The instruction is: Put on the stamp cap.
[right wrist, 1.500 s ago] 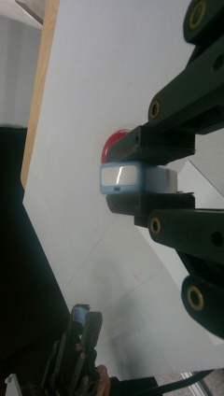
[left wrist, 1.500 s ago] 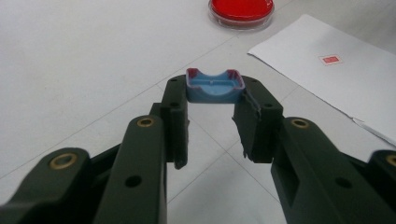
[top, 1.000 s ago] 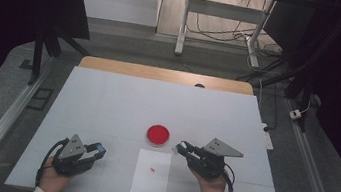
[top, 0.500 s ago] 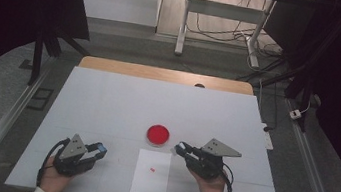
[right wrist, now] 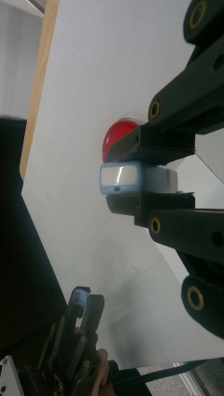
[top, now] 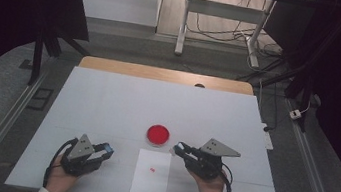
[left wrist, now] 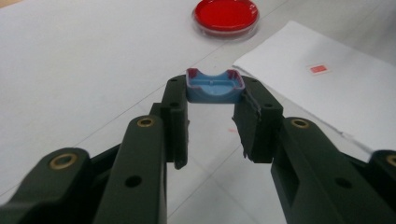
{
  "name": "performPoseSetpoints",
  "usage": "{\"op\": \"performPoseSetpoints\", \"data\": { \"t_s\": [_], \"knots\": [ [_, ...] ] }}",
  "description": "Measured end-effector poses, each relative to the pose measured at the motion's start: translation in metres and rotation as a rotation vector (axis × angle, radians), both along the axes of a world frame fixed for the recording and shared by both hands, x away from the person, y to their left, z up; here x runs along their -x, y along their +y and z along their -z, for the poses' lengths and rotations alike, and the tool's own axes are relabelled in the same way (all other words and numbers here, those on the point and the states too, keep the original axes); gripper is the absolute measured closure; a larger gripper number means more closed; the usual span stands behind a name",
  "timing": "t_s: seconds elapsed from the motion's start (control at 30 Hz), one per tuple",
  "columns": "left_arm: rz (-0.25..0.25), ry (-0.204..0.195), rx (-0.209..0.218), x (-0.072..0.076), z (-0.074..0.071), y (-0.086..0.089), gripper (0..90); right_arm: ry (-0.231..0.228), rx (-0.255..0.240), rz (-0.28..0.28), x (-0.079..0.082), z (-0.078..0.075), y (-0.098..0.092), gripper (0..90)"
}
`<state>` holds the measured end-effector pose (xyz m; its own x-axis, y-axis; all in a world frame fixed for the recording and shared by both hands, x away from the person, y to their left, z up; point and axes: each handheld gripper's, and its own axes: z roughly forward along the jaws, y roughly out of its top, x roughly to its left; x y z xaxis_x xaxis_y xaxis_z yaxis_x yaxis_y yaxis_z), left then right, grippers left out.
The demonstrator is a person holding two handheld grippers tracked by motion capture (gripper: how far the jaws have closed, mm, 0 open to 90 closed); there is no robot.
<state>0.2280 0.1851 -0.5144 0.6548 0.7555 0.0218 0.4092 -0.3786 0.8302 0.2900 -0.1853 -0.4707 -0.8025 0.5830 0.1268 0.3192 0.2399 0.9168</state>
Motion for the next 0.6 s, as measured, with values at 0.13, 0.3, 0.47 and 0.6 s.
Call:
{"op": "performPoseSetpoints", "data": {
  "t_s": [0.13, 0.3, 0.47, 0.6],
  "knots": [
    [0.016, -0.013, -0.004, -0.002, -0.002, -0.008, 65.4, -0.001, -0.003, 0.001, 0.001, -0.001, 0.0, 75.1],
    [0.029, -0.011, 0.002, -0.007, -0.003, -0.015, 65.4, -0.002, -0.008, 0.006, 0.0, -0.002, -0.001, 75.1],
    [0.037, -0.012, 0.003, -0.01, -0.004, -0.021, 65.4, 0.0, -0.007, 0.012, -0.001, -0.001, -0.002, 75.1],
    [0.042, -0.014, -0.001, -0.014, -0.004, -0.027, 65.4, -0.002, -0.008, 0.012, -0.001, -0.001, -0.002, 75.1]
  ]
}}
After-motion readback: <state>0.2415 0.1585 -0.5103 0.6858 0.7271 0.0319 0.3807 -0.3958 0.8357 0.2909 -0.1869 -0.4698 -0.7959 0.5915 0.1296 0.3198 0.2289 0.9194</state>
